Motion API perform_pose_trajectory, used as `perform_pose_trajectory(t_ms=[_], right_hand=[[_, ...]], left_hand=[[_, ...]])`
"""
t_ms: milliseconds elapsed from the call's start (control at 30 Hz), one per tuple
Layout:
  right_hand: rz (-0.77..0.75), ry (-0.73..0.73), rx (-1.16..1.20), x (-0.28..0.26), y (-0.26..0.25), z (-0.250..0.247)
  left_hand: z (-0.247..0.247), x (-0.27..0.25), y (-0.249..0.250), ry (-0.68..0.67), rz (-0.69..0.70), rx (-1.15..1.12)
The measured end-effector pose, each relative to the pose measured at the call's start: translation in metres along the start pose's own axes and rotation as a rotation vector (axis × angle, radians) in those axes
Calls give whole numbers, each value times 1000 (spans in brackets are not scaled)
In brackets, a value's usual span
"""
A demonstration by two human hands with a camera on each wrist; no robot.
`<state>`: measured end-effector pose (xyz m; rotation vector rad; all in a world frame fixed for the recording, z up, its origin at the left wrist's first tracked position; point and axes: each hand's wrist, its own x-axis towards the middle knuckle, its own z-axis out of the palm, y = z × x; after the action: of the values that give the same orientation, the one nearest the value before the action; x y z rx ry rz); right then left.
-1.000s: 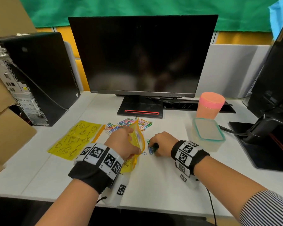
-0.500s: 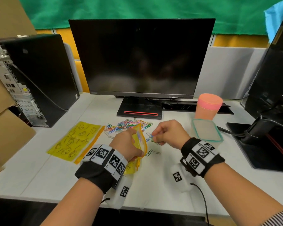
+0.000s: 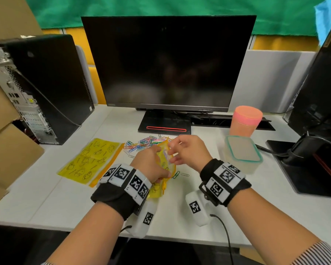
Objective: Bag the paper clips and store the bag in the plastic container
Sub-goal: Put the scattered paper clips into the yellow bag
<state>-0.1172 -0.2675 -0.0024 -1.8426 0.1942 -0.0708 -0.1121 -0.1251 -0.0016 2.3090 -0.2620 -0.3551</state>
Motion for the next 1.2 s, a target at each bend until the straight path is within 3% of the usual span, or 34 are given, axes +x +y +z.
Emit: perform_pose_trajectory(t_ms=[67, 100, 200, 300, 533, 700, 1067, 1200], right_hand=[[-16, 66, -126, 10, 10, -10], [-30, 60, -296, 16, 17, -16], [-2, -205, -897, 25, 34, -20], [32, -387, -1106, 28, 43, -7], [-148, -390, -1191, 26, 35, 30], [-214, -360, -1183, 25, 36, 27], [-117, -369, -1206, 23, 48, 13], [-153, -348, -1168, 20, 48, 10]], left_hand=[[-1, 0, -1, 4, -4, 17], [-3, -1, -1, 5, -8, 22], [-9, -1, -3, 2, -21, 17], [-14, -2, -7, 12, -34, -6], [-16, -1, -11, 26, -37, -5], [-20, -2, -11, 42, -17, 21], [-13, -3, -7, 28, -36, 55], [-12, -3, -6, 32, -36, 54]])
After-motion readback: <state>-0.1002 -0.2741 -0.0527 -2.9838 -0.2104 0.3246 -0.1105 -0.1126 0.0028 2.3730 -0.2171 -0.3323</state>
